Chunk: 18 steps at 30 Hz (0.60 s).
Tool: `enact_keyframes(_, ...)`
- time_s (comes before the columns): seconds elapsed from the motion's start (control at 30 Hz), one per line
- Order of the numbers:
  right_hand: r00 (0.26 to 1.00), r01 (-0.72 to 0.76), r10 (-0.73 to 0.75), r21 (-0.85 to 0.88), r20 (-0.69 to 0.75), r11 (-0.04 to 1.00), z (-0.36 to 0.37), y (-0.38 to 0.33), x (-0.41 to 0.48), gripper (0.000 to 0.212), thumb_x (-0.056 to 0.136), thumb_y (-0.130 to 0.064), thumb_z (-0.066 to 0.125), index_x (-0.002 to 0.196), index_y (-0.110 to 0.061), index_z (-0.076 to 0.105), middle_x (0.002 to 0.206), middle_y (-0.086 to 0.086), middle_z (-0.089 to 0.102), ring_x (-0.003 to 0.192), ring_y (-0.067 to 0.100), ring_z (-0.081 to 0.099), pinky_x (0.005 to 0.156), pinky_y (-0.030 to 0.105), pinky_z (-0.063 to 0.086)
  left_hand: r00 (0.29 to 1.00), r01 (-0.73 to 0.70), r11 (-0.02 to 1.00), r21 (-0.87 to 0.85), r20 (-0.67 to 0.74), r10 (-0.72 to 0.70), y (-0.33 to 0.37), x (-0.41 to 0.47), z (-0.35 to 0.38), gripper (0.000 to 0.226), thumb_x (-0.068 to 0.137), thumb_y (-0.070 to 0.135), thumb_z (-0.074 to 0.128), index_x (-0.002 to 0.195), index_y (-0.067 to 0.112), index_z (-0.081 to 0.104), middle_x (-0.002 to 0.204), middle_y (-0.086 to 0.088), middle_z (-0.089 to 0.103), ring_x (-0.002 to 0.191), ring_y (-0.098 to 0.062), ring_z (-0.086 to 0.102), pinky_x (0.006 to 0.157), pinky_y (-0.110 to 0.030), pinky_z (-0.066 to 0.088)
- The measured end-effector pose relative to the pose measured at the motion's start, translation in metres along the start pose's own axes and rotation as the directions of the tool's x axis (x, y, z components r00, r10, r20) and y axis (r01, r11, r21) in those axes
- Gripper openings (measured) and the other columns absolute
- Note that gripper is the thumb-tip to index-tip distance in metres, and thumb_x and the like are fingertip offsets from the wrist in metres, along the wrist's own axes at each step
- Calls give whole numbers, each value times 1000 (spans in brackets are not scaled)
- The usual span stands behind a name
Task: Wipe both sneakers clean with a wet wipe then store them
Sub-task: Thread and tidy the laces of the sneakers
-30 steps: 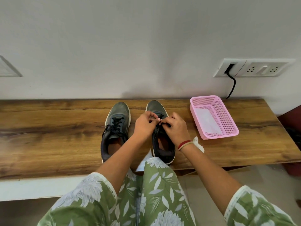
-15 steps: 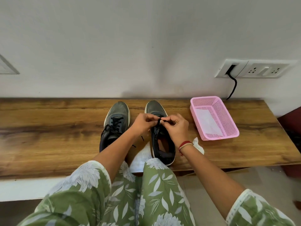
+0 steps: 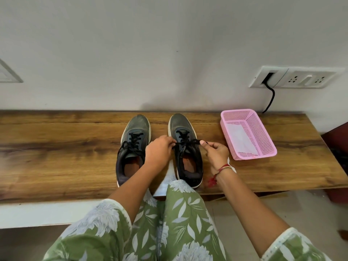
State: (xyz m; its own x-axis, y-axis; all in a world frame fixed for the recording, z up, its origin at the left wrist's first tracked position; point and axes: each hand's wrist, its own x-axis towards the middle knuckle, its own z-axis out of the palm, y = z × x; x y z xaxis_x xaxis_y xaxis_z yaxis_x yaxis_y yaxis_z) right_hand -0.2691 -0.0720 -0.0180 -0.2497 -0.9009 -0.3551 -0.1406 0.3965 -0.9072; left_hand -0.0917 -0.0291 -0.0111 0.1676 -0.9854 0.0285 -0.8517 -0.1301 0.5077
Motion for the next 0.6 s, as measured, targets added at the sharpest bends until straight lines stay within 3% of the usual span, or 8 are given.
enact_keyframes(0.07,1000,-3,3,-1,4,1000,2,-3,0,13,73,-24,79,68,-19,68,74,-3,67,70,13,58,77,32,52,1000,13,1000,-21,-25,-13,4,-2,0,22,96,25,49,108,21,67,106,0,65,92,-21,62,75,-37,51)
enact_keyframes(0.17,991,128,-125,-99,36,987,0,-15,1,18,76,-24,77,65,-25,63,70,-9,63,66,7,57,67,21,46,999,3,1000,-20,-33,-4,7,-5,-1,22,96,25,49,108,20,67,107,1,64,93,-20,62,75,-36,50)
enact_keyframes(0.23,982,190,-183,-185,53,964,-4,-15,3,21,75,-23,78,62,-25,62,72,-7,64,69,7,57,68,21,46,999,33,999,-14,-37,-33,5,-5,-2,22,96,26,49,107,22,68,107,3,64,95,-19,61,74,-34,49)
enact_keyframes(0.33,996,89,-84,-187,35,978,-6,-9,2,17,75,-25,78,64,-22,64,78,-2,68,76,13,60,77,28,46,995,85,995,-49,-42,-87,7,-5,-2,20,95,24,51,105,23,69,105,3,66,93,-18,62,74,-35,51)
enact_keyframes(0.43,997,38,-25,-169,79,985,-6,-9,1,16,73,-30,79,70,-20,67,75,-4,66,73,15,58,75,34,50,996,86,994,-68,-24,-87,7,-9,-2,21,95,23,50,107,23,68,107,2,65,94,-18,61,74,-33,50)
enact_keyframes(0.53,980,117,-85,-175,178,978,-10,-14,-7,26,69,-42,79,86,-27,65,99,-1,64,92,19,61,85,42,54,1000,18,1000,-20,-20,-19,-2,-17,-8,27,95,21,50,119,23,60,114,1,60,103,-21,57,81,-35,47)
enact_keyframes(0.6,961,179,-116,-248,250,952,-14,-19,-20,43,66,-53,75,101,-35,58,122,-1,53,110,17,53,93,39,48,997,-9,997,77,-80,16,-8,-26,-16,32,92,25,54,124,21,56,119,-2,57,111,-24,52,88,-39,43)
